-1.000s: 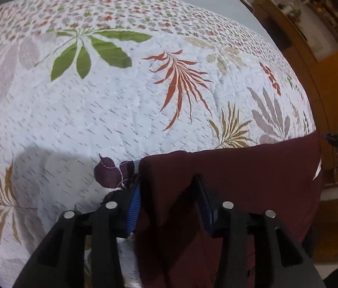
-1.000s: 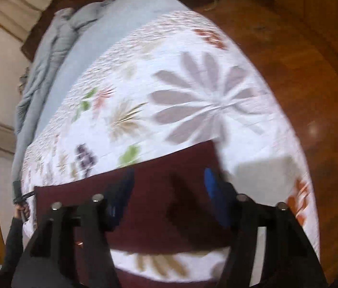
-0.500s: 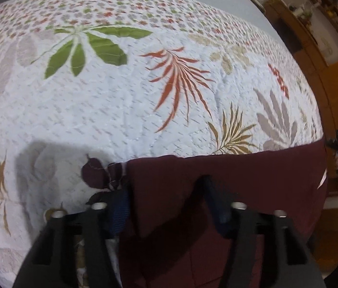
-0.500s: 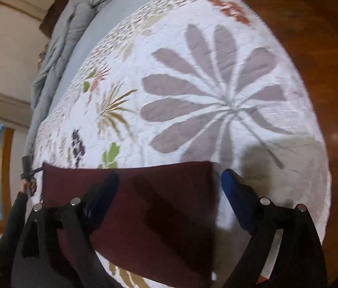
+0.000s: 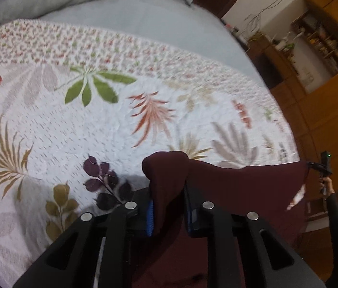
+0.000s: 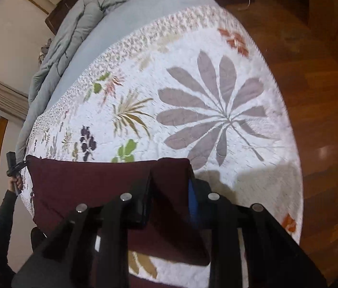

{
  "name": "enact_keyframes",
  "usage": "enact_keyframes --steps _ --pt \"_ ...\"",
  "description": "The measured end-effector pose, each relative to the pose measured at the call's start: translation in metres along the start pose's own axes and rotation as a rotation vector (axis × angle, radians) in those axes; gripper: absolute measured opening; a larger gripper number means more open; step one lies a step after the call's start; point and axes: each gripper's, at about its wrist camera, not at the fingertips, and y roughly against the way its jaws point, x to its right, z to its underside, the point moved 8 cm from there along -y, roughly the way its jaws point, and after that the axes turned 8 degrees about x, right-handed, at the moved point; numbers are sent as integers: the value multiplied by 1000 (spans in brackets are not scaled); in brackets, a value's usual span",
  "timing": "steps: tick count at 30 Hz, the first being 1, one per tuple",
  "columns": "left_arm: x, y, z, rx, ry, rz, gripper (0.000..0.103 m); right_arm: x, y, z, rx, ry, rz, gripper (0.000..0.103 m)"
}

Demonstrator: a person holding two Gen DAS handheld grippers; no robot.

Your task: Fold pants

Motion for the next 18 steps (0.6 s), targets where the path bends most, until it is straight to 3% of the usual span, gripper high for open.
enact_keyframes --steps 8,15,18 --pt "62 88 8 105 -77 84 19 -15 70 23 118 34 56 24" --pt "92 163 74 138 -124 107 18 -5 117 97 219 56 124 27" --pt "91 174 113 120 -118 100 18 -4 128 135 249 53 137 28"
